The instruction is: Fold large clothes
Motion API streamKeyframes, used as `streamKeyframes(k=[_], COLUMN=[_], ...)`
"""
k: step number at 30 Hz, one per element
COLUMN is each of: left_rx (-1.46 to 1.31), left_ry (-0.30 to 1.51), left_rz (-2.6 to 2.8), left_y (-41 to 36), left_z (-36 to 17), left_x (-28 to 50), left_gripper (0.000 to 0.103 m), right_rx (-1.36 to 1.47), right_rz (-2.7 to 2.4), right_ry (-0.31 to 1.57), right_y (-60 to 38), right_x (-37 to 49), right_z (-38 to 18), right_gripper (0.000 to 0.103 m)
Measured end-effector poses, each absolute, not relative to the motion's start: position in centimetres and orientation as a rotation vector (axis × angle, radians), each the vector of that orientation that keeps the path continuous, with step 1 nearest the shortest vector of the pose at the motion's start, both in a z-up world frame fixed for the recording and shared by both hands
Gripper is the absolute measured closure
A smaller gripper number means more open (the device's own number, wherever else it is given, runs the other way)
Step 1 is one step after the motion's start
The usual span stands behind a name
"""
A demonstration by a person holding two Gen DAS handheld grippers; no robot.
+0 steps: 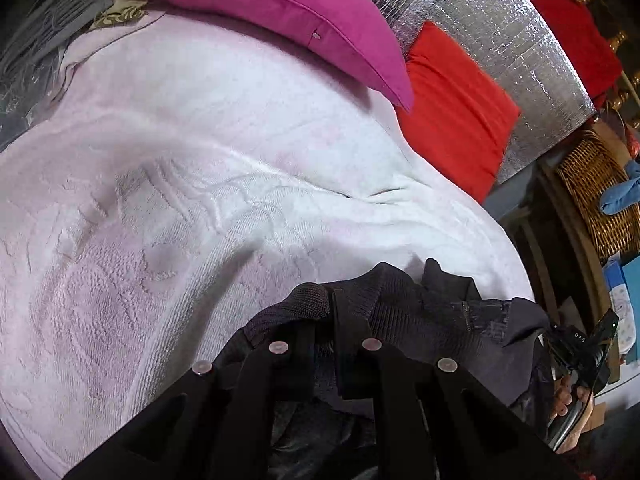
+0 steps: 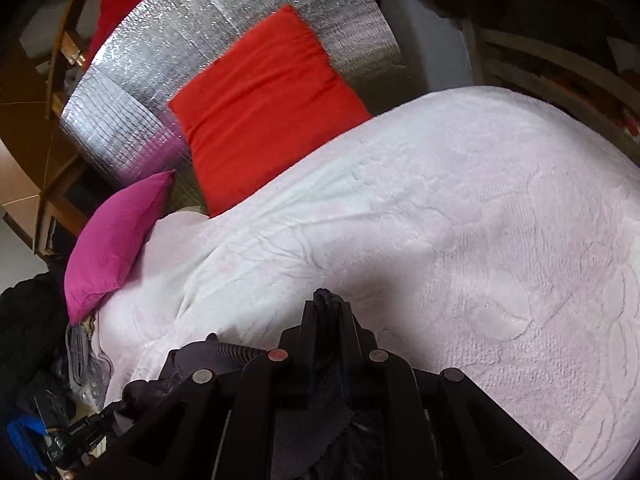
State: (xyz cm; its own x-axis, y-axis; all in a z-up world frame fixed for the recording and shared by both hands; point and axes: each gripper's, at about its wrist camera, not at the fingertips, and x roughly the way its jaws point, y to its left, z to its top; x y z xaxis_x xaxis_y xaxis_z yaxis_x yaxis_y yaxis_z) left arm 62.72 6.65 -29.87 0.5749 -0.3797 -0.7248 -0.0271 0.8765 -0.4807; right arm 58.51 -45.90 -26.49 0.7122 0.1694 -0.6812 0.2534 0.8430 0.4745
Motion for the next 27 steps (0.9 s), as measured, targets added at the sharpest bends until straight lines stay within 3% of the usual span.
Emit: streamKeyframes(k=[6,8,10,11,12,13,17,23,25,27], left_rx=[-0.431,-0.434,-0.424,-0.412,-0.400,-0.393,-0.362,-0.263,-0.207,-0.130], left_ry=[0.936,0.945,0.927,0.916,0.894,0.855,0.868,0.951,0.949,0.958], left_rz=[-0.199,-0.206,-0.204,-0.193,-0.170,-0.152,-0.145,-0.057,-0.039,-0.041], left_y=[6.0,5.9,5.9,5.8,5.7,5.7,5.1,3.1,2.4,1.2], left_z=[-29.3,-28.9,-28.1,-27.4,-26.7,-25.7,-24.0,-26.7,-27.6,-28.2], left_x=[62.2,61.7,60.7,60.1,59.4,58.2,54.6,54.0,54.4,55.0], left_gripper=[0.093,0.089,0.077,0.054,0.033,0.029,0.027,0.027,0.038,0.059], right_rx=[0.689,0.661,0.621,0.603,0.598,0.591,0.510,0.270,0.207,0.136], right_rz=[0.013,0.022,0.030,0.045,0.059,0.066,0.128,0.156,0.163,0.161], right_ry=[0.804,0.794,0.792,0.787,0.767,0.733,0.795,0.951,0.995,1.040], right_y=[-46.6,-46.3,-45.8,-45.5,-45.3,-45.1,-43.3,-37.5,-35.6,-34.0], right_x=[58.2,57.5,56.9,56.4,55.7,54.9,54.3,55.7,56.4,56.9], right_z=[-26.4,-25.5,-24.5,-24.0,-23.3,-22.6,-21.4,-22.5,-23.2,-24.2], right_gripper=[0.088,0.084,0.063,0.028,0.012,0.012,0.012,0.020,0.026,0.034])
